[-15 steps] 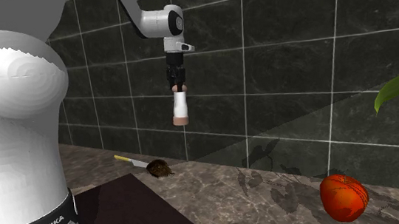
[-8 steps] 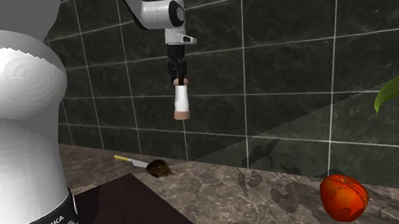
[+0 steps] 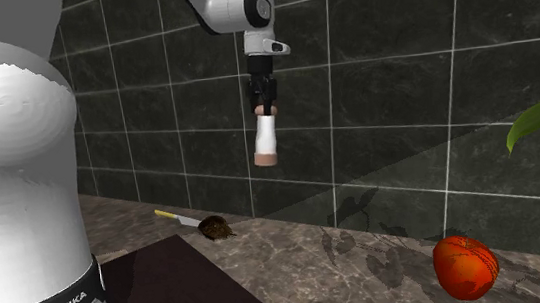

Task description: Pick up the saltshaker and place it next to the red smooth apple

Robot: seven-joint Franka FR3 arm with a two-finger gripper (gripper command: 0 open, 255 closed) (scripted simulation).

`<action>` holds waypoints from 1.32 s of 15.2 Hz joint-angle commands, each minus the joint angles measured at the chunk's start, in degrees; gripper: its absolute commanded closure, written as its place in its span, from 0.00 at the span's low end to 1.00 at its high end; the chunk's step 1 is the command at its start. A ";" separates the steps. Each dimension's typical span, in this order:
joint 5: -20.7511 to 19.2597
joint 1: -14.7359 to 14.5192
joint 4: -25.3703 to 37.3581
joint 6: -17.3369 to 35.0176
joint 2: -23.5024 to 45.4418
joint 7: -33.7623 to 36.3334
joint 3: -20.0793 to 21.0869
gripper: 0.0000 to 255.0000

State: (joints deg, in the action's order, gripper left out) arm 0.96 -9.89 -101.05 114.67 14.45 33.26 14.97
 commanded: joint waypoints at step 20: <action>2.94 16.25 -10.02 0.19 -8.21 -28.38 -11.18 1.00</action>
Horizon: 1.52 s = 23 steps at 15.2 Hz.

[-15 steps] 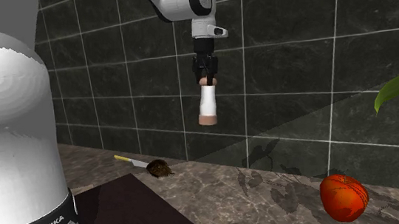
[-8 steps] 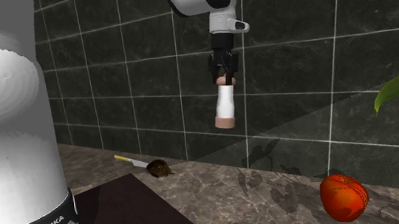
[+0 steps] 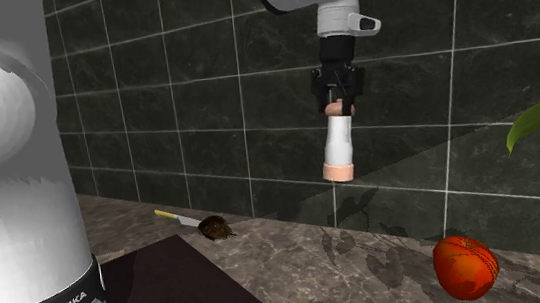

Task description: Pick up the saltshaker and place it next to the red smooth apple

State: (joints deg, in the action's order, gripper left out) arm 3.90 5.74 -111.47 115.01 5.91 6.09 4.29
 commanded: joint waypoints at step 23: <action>1.02 14.82 16.30 -4.09 13.76 -24.83 -10.02 1.00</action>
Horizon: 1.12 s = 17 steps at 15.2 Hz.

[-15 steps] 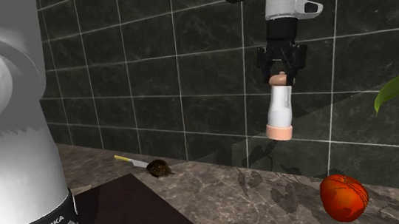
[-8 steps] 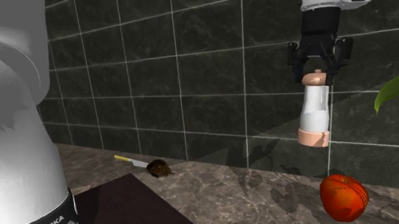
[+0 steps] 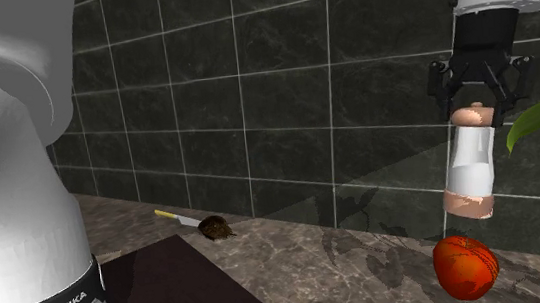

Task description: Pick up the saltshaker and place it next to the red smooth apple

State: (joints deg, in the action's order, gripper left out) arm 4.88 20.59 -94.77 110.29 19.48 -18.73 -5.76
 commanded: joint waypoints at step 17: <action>0.96 0.09 -6.25 11.63 5.41 -0.97 0.40 1.00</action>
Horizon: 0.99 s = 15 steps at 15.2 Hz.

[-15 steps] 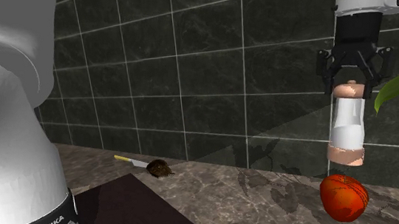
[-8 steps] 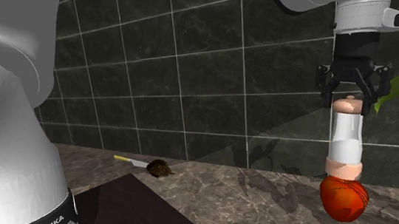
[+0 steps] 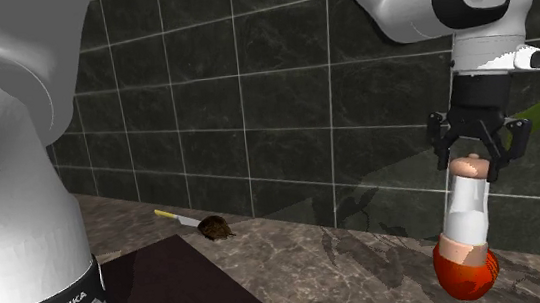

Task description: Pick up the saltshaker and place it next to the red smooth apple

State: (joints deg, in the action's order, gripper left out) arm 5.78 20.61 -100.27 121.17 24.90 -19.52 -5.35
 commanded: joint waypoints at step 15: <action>1.13 0.40 -2.72 9.46 6.77 -1.16 0.56 1.00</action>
State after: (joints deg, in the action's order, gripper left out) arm 6.84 21.04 -102.73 129.93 31.26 -20.67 -4.86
